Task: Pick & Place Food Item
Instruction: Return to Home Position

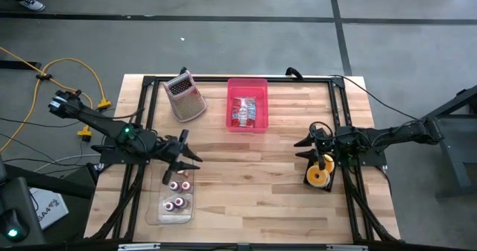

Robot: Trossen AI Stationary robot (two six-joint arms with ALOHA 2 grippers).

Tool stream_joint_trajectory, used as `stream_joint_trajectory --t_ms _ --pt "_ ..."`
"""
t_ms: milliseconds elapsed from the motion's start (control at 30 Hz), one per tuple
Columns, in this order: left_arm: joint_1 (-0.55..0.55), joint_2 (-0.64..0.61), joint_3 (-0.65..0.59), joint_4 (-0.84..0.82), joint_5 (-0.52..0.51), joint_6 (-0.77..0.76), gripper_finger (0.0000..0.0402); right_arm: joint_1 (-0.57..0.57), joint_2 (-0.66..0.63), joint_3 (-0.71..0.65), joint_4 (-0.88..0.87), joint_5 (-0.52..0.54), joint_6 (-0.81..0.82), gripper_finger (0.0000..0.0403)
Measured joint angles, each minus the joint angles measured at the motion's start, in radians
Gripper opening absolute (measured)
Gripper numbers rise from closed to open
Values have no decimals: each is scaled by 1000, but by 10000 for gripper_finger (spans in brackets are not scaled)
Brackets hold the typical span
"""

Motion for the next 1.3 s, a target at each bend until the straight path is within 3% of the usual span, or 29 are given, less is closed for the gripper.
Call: stream_joint_trajectory --t_ms 167,500,800,967,1133,1300 --pt "0 -104 -69 0 104 26 108 0 0 0 1 0 0 189" --pt "26 -508 -382 148 69 49 108 0 0 0 2 0 0 189" --pt "27 -788 -542 164 68 47 108 0 0 0 2 0 0 189" --pt "25 -792 -596 262 63 40 108 0 0 0 3 0 0 189" --pt "25 -792 -603 250 64 59 108 0 0 0 4 0 0 189" --pt "25 -792 -605 194 138 82 108 0 0 0 4 0 0 189"
